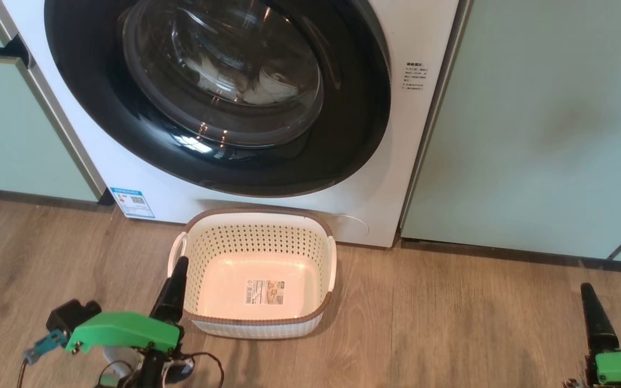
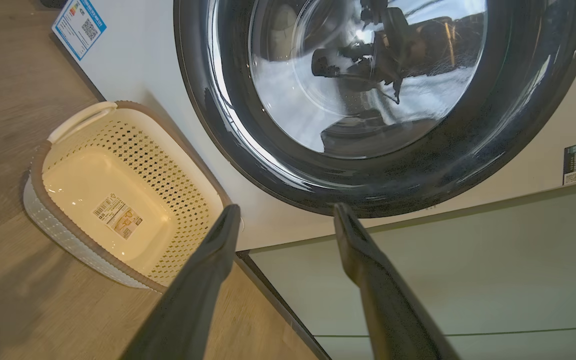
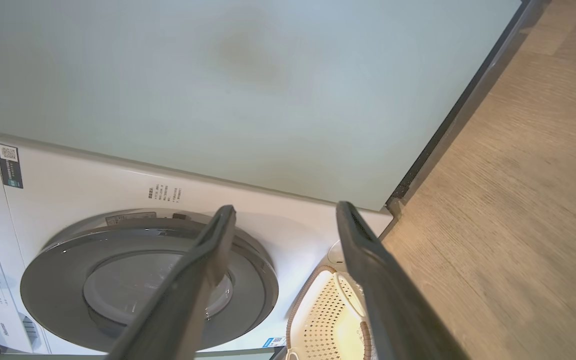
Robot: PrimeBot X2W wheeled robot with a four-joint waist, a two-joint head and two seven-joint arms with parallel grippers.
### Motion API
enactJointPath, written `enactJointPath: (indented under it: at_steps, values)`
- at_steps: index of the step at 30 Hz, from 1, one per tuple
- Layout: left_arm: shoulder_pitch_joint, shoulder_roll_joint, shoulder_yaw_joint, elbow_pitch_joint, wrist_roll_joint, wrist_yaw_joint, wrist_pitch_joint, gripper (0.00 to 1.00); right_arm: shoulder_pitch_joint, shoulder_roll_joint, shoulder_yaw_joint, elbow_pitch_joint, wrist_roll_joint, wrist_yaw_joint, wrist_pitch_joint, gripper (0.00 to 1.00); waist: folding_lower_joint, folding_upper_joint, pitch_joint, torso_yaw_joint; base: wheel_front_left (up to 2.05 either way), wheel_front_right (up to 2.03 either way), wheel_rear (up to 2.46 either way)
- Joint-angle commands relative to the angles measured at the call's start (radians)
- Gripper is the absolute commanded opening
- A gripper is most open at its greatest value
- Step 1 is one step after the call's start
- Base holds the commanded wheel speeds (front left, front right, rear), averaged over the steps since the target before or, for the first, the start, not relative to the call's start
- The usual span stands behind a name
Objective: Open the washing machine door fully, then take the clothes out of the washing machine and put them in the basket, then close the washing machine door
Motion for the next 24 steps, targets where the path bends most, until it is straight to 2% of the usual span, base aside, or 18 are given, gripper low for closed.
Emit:
enactJointPath:
  at_steps: [1, 14, 24]
  values:
    - [-0.057, 0.018, 0.02, -0.046, 0.049, -0.005, -0.015, 1.0, -0.063, -0.01, 0.01, -0.047, -0.048, 0.001, -0.014, 1.0, 0.0, 0.0, 0.001, 0.0, 0.0, 0.0, 0.0]
    - [-0.078, 0.029, 0.015, -0.079, 0.244, -0.004, -0.05, 1.0, -0.08, -0.013, 0.033, -0.085, -0.275, 0.002, -0.049, 1.0, 0.0, 0.0, 0.005, 0.0, 0.0, 0.0, 0.0]
    - [-0.094, 0.053, -0.013, -0.093, 0.399, 0.022, -0.079, 1.0, -0.093, -0.015, 0.042, -0.096, -0.44, 0.002, -0.079, 1.0, 0.0, 0.0, 0.006, 0.001, 0.0, 0.0, 0.0]
